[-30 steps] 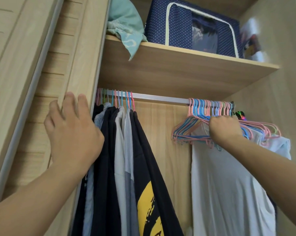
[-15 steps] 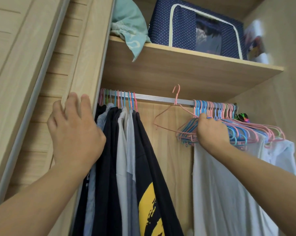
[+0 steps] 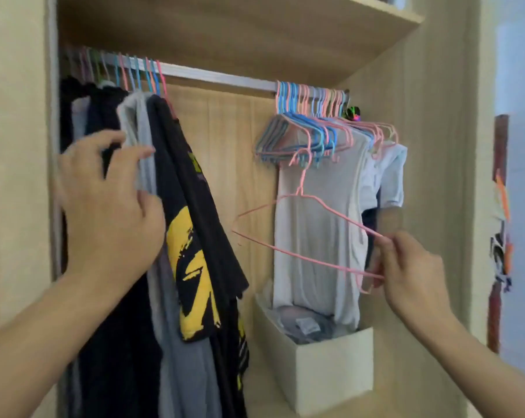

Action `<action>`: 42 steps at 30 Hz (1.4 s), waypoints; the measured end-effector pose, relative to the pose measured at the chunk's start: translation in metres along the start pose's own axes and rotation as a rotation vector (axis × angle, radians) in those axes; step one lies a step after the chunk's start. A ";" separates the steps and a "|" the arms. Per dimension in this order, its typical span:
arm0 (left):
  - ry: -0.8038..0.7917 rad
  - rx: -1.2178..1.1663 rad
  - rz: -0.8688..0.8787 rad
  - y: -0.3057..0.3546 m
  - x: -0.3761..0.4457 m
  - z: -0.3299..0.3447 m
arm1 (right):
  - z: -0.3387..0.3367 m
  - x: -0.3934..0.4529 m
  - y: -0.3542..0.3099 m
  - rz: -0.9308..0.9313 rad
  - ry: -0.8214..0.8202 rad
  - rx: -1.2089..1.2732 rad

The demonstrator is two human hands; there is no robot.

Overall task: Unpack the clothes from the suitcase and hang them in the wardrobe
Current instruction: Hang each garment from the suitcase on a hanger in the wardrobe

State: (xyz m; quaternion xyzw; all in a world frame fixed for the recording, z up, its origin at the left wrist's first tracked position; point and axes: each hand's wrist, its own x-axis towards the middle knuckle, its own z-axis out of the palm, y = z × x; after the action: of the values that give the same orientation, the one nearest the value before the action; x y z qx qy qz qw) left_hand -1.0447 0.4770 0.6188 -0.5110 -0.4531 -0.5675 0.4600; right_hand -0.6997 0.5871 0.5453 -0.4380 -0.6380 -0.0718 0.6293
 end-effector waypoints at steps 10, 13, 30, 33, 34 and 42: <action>-1.191 -0.297 0.298 0.272 -0.336 0.054 | -0.268 -0.233 0.141 0.745 -0.331 0.153; -1.387 -0.414 0.138 0.378 -0.403 0.036 | -0.376 -0.317 0.181 0.933 -0.340 0.064; -1.984 -0.608 0.812 0.815 -0.618 -0.153 | -0.684 -0.580 0.296 1.423 -0.959 -0.809; -1.991 -0.636 0.861 0.831 -0.660 -0.150 | -0.685 -0.614 0.317 1.461 -0.991 -0.810; -1.990 -0.677 0.877 0.835 -0.679 -0.149 | -0.685 -0.630 0.325 1.459 -1.008 -0.821; -2.048 -1.121 1.065 0.894 -0.852 -0.138 | -0.730 -0.780 0.437 1.970 -0.894 -0.914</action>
State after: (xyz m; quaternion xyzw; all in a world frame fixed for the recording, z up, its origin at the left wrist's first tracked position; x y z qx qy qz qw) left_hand -0.1405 0.2427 -0.2006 -0.9522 -0.0394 0.2235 -0.2045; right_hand -0.0132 0.0170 -0.1861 -0.9139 -0.1027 0.3839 -0.0825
